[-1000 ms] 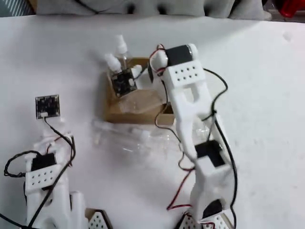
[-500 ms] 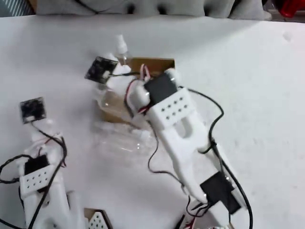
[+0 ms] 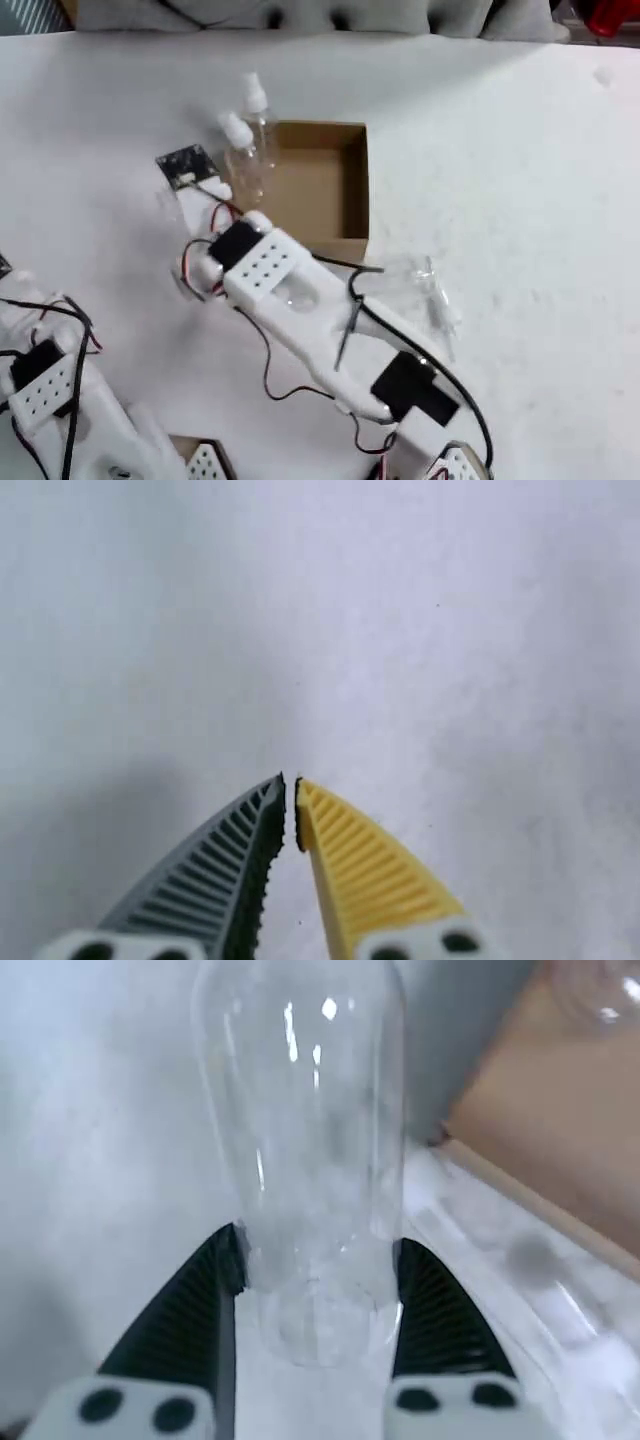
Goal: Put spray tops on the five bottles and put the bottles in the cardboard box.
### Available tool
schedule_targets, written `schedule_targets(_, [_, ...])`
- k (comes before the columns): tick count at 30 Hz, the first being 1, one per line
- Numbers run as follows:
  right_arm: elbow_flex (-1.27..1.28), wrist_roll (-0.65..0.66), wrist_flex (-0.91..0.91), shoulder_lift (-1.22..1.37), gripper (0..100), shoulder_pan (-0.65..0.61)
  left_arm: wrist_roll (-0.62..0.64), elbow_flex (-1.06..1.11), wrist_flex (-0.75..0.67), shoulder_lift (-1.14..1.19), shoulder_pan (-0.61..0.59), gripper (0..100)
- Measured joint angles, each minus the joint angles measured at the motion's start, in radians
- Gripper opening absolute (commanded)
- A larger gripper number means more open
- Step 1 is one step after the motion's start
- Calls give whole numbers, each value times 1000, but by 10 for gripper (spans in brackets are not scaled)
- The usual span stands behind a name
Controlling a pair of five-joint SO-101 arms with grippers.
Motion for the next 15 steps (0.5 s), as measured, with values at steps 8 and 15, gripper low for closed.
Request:
schedule_targets(8, [2,-15,-21,25,224,-60,20,-222,0,384,-18,20])
schedule_targets(15, [2,0,-21,26,285,-69,21,-362,48,620,-34,20])
